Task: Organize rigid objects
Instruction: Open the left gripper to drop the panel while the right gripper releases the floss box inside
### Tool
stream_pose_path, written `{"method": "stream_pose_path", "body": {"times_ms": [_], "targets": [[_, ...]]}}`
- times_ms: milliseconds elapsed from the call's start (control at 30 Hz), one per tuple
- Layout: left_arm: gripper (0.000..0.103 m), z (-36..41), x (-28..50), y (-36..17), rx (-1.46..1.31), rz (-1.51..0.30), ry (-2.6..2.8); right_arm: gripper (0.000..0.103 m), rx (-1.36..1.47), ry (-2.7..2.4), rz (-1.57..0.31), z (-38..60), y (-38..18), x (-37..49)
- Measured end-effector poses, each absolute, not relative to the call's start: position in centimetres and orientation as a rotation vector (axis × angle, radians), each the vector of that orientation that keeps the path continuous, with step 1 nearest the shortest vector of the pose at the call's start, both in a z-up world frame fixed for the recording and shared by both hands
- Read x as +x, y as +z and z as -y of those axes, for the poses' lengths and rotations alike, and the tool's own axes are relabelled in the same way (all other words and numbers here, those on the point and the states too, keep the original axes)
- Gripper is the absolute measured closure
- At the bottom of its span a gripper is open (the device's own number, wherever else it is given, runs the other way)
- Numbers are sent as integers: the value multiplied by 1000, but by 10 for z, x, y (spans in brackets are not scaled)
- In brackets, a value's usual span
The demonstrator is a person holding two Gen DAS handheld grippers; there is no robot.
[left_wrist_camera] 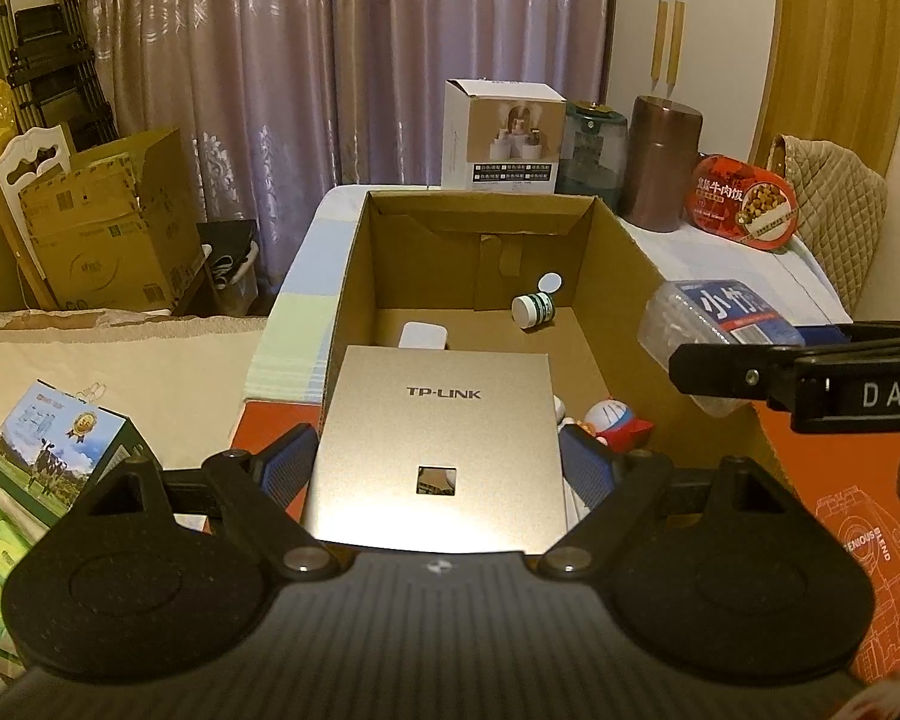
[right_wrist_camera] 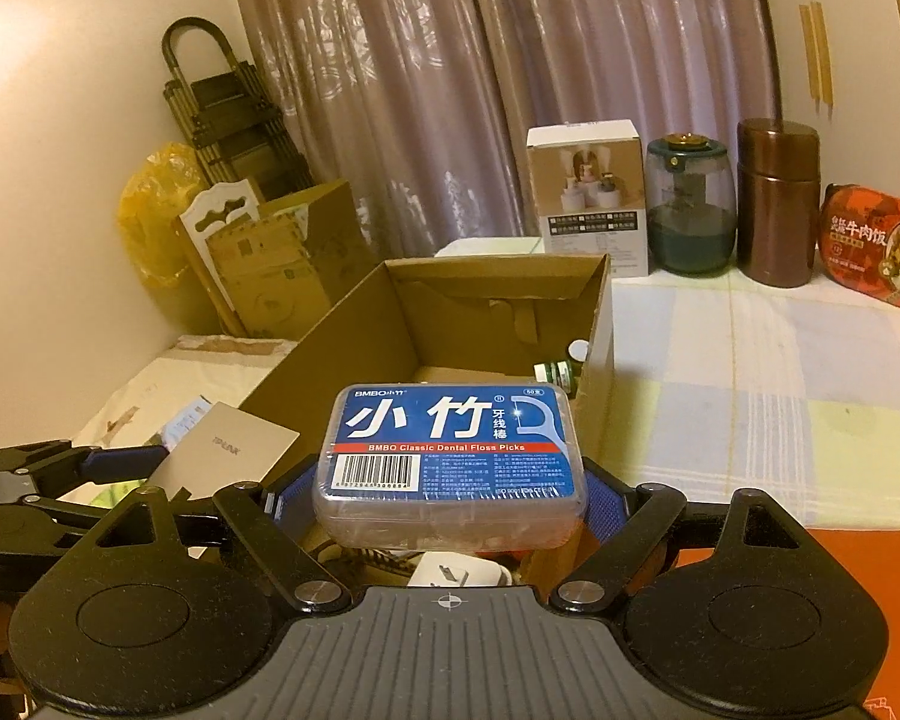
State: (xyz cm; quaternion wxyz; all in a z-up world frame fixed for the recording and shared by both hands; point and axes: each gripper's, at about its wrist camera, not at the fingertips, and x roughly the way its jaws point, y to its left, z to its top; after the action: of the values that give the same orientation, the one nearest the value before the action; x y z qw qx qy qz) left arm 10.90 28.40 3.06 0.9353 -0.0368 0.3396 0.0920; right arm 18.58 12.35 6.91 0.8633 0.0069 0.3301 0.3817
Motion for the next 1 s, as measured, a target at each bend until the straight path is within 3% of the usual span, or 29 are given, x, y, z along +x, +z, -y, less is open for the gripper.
{"method": "stream_pose_path", "body": {"times_ms": [1000], "targets": [[20,-298,89,35,-101,-681,230,20,10,820,-699,-125,70,181]]}}
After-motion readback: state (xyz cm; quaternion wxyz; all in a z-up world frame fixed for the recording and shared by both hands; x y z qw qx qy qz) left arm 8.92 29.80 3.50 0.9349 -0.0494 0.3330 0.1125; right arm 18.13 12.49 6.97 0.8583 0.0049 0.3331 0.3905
